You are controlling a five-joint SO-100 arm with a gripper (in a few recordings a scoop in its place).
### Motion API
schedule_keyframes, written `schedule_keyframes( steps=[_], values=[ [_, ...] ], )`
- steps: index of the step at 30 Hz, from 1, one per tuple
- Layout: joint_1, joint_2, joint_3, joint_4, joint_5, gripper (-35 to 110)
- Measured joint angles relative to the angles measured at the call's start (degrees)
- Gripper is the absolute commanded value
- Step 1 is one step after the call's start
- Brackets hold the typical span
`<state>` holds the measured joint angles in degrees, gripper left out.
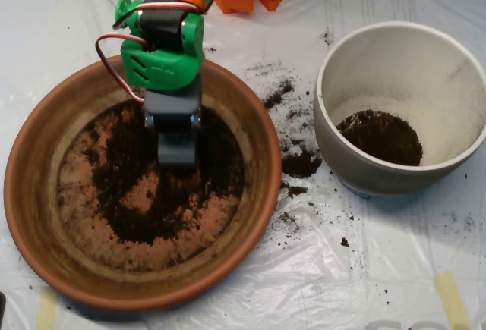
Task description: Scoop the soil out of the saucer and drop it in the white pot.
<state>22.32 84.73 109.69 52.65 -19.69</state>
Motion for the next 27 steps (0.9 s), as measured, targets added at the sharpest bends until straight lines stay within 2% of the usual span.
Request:
schedule_keyframes(
  steps=[8,20,27],
  values=[
    [-0.97,6.15,0.09,0.09,3.34,-1],
    [-14.33,24.79,-8.79,19.95,6.15,-1],
    [-21.45,29.27,-17.05,28.21,6.68,-1]
  ],
)
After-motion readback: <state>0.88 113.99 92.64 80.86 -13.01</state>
